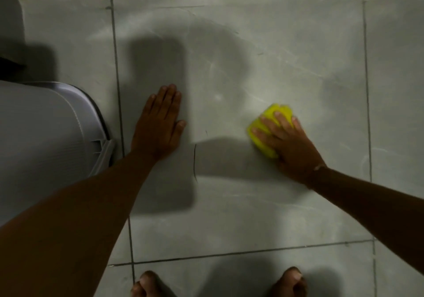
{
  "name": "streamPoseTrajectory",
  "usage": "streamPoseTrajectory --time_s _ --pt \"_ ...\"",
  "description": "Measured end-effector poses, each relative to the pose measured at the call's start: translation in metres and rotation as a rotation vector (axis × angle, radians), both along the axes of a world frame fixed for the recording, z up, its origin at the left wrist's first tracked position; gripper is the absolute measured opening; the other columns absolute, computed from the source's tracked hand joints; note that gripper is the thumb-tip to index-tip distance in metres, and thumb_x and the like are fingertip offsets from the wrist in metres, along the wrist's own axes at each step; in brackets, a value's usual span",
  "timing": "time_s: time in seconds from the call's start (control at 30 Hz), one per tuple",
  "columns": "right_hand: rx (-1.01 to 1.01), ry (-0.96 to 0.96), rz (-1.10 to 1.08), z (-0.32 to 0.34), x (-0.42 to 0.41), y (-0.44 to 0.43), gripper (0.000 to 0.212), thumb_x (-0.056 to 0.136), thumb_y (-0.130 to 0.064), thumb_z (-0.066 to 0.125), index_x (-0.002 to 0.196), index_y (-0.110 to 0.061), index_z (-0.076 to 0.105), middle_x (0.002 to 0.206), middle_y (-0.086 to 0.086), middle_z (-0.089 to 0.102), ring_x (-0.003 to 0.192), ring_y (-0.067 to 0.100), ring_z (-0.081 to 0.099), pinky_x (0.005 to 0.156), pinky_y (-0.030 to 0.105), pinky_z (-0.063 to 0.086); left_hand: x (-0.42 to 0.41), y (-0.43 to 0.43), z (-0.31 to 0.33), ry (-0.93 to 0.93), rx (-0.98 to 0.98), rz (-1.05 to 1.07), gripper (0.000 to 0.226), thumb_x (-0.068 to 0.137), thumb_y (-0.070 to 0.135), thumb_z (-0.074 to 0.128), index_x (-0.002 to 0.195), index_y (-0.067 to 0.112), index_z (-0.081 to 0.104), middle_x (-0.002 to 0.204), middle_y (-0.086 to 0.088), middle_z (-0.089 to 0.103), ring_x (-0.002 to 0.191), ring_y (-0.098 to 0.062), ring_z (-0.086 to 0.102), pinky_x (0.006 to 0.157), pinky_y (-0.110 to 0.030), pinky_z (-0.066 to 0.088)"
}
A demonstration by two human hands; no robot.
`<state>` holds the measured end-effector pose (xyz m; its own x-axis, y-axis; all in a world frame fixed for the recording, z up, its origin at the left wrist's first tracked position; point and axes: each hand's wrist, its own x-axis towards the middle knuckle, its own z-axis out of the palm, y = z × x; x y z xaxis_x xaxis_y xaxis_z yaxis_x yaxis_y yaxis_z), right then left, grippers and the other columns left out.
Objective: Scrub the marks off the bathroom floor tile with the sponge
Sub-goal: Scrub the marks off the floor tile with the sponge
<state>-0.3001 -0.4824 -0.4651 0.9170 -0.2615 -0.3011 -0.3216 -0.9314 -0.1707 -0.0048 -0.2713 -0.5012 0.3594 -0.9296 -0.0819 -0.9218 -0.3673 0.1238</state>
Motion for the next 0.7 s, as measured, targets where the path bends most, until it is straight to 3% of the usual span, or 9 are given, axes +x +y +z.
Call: streamPoseTrajectory --time_s 0.07,0.13,0.23,0.37,0.4,0.53,0.57,0.67,0.7 --pt "0.019 -0.011 -0.171 0.002 0.023 0.022 0.071 0.083 -0.032 0.044 0.151 -0.033 0.025 0.162 0.007 0.024 0.15 0.04 0.011 0.115 0.067 0.015 0.001 0.0 0.0 0.0 0.004 -0.004 0.065 0.1 0.039 0.029 0.157 0.007 0.019 0.166 -0.015 0.019 0.155 -0.029 0.013 0.127 -0.045 0.012" --pt "0.044 -0.084 -0.015 0.001 0.007 0.059 0.065 0.089 -0.026 0.042 0.152 -0.029 0.026 0.162 0.01 0.024 0.15 0.042 0.008 0.116 0.067 0.012 0.001 0.0 0.001 0.003 -0.002 -0.01 0.065 0.1 0.039 0.03 0.156 0.006 0.021 0.166 -0.016 0.02 0.155 -0.03 0.014 0.127 -0.046 0.013" --pt "0.063 0.002 0.182 0.006 -0.055 0.069 0.078 0.081 -0.02 0.043 0.153 -0.035 0.017 0.163 0.004 0.019 0.151 0.039 0.005 0.115 0.065 0.02 0.0 0.0 0.001 0.003 -0.014 -0.005 0.065 0.1 0.038 0.033 0.156 0.005 0.023 0.165 -0.016 0.021 0.155 -0.031 0.016 0.126 -0.047 0.014" --pt "0.06 0.02 -0.423 0.001 -0.025 0.063 0.084 0.075 -0.019 0.054 0.152 -0.034 0.022 0.163 0.006 0.017 0.15 0.039 0.002 0.117 0.066 0.013 0.0 0.0 -0.001 0.012 -0.023 -0.01 0.066 0.1 0.039 0.032 0.156 0.007 0.021 0.166 -0.015 0.02 0.155 -0.031 0.015 0.126 -0.047 0.014" --pt "0.066 0.007 -0.432 0.002 -0.013 0.076 0.086 0.072 -0.019 0.055 0.152 -0.033 0.024 0.163 0.006 0.016 0.15 0.039 0.0 0.117 0.065 0.009 0.001 0.001 -0.001 0.016 -0.017 -0.01 0.066 0.1 0.039 0.032 0.156 0.007 0.02 0.166 -0.015 0.02 0.155 -0.031 0.014 0.126 -0.047 0.013" --pt "0.063 -0.001 0.001 0.001 -0.048 0.102 0.089 0.071 -0.018 0.046 0.152 -0.039 0.015 0.163 -0.001 0.015 0.151 0.035 0.002 0.118 0.062 0.013 0.001 0.001 -0.001 0.012 -0.013 -0.007 0.066 0.1 0.039 0.033 0.157 0.007 0.019 0.166 -0.015 0.019 0.155 -0.031 0.014 0.127 -0.046 0.011" --pt "0.061 -0.005 -0.112 0.002 -0.054 0.097 0.09 0.072 -0.015 0.046 0.152 -0.04 0.013 0.163 0.0 0.016 0.151 0.035 0.002 0.118 0.063 0.015 0.001 0.001 -0.001 0.005 -0.017 -0.004 0.066 0.1 0.038 0.033 0.157 0.007 0.019 0.166 -0.015 0.019 0.155 -0.03 0.014 0.127 -0.045 0.011" --pt "0.06 -0.023 -0.87 -0.001 -0.006 0.101 0.084 0.075 -0.021 0.054 0.152 -0.033 0.021 0.163 0.008 0.018 0.15 0.04 0.005 0.117 0.066 0.01 0.001 0.002 -0.001 0.005 -0.022 -0.005 0.066 0.1 0.038 0.032 0.157 0.007 0.019 0.166 -0.015 0.02 0.155 -0.03 0.014 0.127 -0.045 0.011" --pt "0.053 -0.04 -0.909 0.0 0.021 0.106 0.08 0.078 -0.024 0.054 0.152 -0.031 0.025 0.163 0.008 0.019 0.15 0.041 0.006 0.117 0.065 0.006 0.002 0.002 -0.001 0.01 -0.024 -0.006 0.066 0.1 0.038 0.032 0.157 0.007 0.019 0.166 -0.015 0.02 0.155 -0.029 0.014 0.127 -0.045 0.011"
